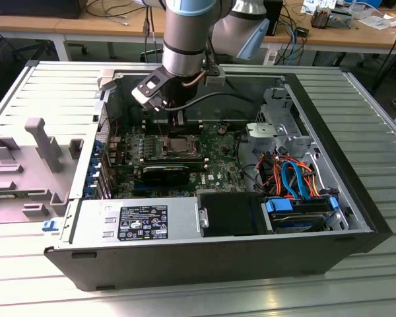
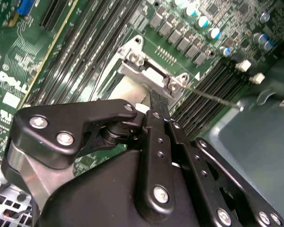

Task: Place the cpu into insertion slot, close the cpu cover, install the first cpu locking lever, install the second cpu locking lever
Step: 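Close the cpu cover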

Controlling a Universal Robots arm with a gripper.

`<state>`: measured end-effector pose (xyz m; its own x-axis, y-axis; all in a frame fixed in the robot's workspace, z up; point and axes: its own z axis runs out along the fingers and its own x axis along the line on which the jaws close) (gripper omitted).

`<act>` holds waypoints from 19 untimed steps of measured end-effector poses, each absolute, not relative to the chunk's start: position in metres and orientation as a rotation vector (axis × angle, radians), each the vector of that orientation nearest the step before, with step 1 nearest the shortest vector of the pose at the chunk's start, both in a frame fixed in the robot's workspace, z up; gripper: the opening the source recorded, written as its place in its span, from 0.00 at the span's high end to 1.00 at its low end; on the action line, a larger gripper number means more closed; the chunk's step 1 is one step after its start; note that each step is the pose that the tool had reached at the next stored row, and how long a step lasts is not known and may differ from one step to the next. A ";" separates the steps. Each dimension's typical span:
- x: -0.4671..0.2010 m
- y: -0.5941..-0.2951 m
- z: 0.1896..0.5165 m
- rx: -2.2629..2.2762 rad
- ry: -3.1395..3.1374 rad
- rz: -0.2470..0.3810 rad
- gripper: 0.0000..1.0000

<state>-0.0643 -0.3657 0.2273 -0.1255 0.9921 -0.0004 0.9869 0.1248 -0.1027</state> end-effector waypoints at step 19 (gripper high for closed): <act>-0.069 -0.368 0.206 -2.032 -2.305 0.122 0.89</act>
<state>-0.0693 -0.3681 0.2062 -0.1256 0.9921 -0.0028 0.9868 0.1246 -0.1031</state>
